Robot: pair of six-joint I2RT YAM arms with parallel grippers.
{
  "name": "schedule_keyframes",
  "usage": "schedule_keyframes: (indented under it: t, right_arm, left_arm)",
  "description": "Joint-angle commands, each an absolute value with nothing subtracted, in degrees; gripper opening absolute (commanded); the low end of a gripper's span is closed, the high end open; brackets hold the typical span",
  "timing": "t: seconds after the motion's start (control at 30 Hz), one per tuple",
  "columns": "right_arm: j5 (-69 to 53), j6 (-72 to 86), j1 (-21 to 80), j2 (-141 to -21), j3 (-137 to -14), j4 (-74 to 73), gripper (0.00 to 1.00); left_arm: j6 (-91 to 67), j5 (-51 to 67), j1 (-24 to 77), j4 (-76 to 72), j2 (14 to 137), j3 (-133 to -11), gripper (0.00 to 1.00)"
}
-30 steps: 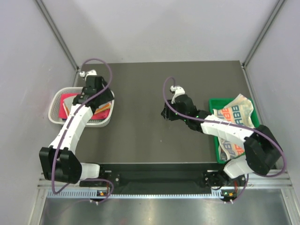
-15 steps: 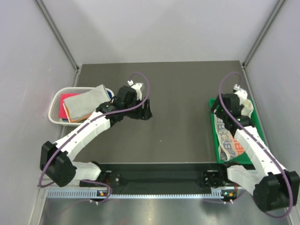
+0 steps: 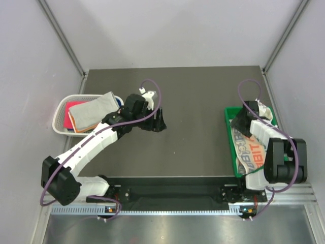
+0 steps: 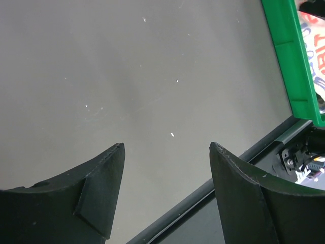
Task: Fold and stack the towels
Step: Grab crumpled towel, then move the towel to the center of the board
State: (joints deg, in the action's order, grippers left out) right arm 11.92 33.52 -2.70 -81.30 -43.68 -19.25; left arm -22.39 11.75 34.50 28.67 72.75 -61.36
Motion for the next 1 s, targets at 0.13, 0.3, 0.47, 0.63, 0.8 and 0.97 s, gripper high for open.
schedule_keyframes:
  t: [0.13,0.3,0.47,0.63,0.8,0.97]
  right_arm:
    - [13.7,34.19,-4.57,-80.43,-44.91,-13.62,0.09]
    - [16.08,30.51,-5.18,-72.54,-47.98,-18.54,0.0]
    - [13.28,27.25,-4.84,-66.28,-56.85,-23.81,0.0]
    - [13.18,24.17,1.82,-68.46,-72.02,-26.8,0.0]
    - [18.19,21.8,14.81,-73.9,-87.07,-28.39,0.0]
    - [18.73,19.78,26.61,-76.2,-95.71,-26.37,0.0]
  left_arm:
    - [-21.27,11.87,34.45,25.84,70.14,-60.82,0.72]
    - [-20.65,10.11,34.45,26.54,70.4,-61.96,0.72]
    - [-20.65,8.79,34.45,27.33,70.58,-63.19,0.71]
    - [-21.18,2.83,34.45,27.69,69.87,-64.07,0.71]
    - [-22.67,-5.62,32.09,28.83,68.12,-66.7,0.71]
    - [-25.05,-7.73,27.25,29.62,65.84,-69.08,0.71]
